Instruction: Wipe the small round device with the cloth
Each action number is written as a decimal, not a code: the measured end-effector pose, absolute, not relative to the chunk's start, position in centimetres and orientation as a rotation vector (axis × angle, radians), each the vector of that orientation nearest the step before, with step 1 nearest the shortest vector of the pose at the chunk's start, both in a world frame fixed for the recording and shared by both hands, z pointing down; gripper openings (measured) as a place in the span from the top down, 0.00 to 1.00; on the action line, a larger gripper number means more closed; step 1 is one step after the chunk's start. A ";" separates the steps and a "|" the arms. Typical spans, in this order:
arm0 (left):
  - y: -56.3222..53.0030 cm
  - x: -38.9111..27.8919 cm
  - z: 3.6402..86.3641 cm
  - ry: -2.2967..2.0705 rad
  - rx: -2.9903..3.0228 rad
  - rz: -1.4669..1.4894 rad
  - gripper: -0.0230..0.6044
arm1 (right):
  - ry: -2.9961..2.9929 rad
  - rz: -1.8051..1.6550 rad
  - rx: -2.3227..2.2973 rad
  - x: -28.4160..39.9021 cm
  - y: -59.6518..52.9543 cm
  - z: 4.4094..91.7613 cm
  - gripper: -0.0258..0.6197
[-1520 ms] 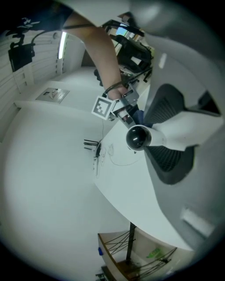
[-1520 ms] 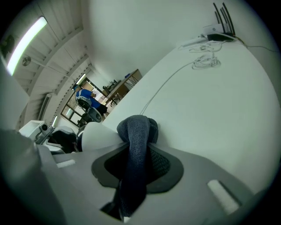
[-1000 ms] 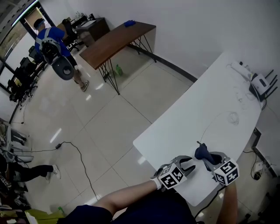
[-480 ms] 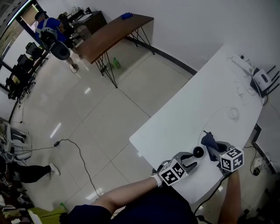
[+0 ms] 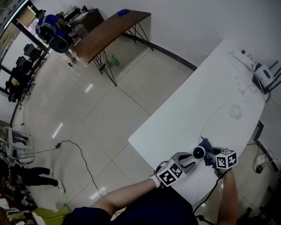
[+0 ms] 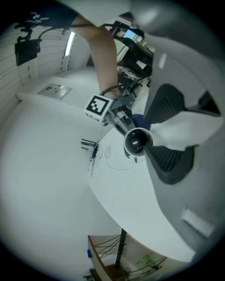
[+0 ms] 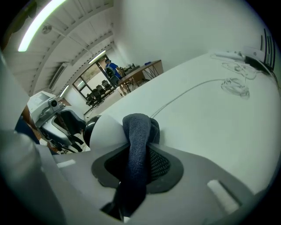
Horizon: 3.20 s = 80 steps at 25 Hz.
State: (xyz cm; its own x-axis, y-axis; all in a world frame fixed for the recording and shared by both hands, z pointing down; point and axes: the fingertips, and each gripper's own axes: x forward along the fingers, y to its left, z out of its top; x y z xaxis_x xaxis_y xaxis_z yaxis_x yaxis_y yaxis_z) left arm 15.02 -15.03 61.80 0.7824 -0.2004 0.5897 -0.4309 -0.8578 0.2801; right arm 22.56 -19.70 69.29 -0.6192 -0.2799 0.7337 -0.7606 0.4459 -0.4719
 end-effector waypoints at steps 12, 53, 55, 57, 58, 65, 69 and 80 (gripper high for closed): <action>-13.4 12.3 60.3 -0.530 2.570 0.733 0.71 | -2.150 1.157 1.479 25.1 -19.7 63.6 0.82; -11.3 10.2 61.8 -0.562 2.488 0.745 0.71 | -1.977 0.066 0.738 13.9 -12.6 69.9 0.82; -11.3 10.2 61.6 -0.568 2.492 0.742 0.71 | -1.965 0.072 0.742 13.9 -12.8 69.7 0.82; -11.2 9.9 61.4 -0.576 2.499 0.736 0.71 | -1.993 0.074 0.784 13.6 -13.0 68.4 0.82; -11.1 9.7 61.3 -0.581 2.501 0.731 0.71 | -2.025 0.084 0.819 13.4 -13.2 67.3 0.82; -9.7 7.7 61.2 -0.610 2.484 0.710 0.71 | -2.317 0.579 1.389 15.9 -14.6 59.9 0.82; -9.1 7.4 60.8 -0.605 2.499 0.705 0.71 | -2.310 0.837 1.644 18.9 -16.3 58.0 0.82; -9.6 6.3 60.6 -0.630 2.495 0.691 0.71 | -2.149 0.476 1.492 15.3 -16.7 59.1 0.82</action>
